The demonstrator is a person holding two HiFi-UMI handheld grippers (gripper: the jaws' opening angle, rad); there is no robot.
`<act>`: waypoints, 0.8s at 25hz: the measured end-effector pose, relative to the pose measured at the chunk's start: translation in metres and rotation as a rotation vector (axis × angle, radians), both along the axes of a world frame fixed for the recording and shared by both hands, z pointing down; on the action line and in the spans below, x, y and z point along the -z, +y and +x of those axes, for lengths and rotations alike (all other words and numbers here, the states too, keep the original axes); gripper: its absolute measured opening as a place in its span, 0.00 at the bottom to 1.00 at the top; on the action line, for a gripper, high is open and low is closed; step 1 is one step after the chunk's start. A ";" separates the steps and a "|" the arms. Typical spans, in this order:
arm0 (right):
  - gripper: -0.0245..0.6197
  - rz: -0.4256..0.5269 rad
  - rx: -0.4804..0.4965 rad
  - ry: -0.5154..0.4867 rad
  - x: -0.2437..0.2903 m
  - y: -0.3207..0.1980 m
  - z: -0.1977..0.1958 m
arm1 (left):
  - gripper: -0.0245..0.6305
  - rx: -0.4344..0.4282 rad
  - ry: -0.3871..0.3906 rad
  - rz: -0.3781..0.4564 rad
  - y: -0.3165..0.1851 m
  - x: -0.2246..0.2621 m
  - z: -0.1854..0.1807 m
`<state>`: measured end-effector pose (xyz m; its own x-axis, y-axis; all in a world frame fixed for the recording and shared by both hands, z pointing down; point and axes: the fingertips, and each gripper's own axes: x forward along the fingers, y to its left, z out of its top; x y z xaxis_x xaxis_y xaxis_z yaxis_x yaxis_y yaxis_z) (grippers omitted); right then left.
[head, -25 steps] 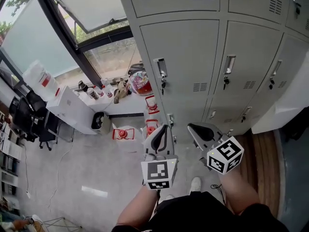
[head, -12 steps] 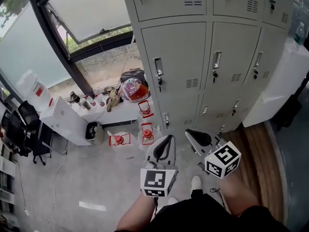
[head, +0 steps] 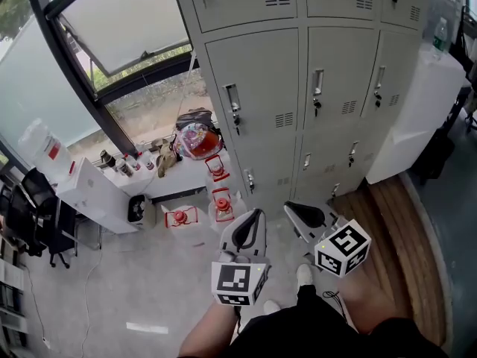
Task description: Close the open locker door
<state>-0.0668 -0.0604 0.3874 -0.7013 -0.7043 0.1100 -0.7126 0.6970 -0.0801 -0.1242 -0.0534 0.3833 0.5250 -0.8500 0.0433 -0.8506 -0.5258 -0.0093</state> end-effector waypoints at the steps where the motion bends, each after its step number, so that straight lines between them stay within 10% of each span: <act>1: 0.12 0.001 -0.002 0.002 0.000 0.002 0.000 | 0.07 -0.004 0.005 0.000 0.002 0.000 0.000; 20: 0.12 0.013 -0.009 0.007 0.003 0.016 -0.005 | 0.07 -0.028 0.022 0.011 0.019 0.003 -0.004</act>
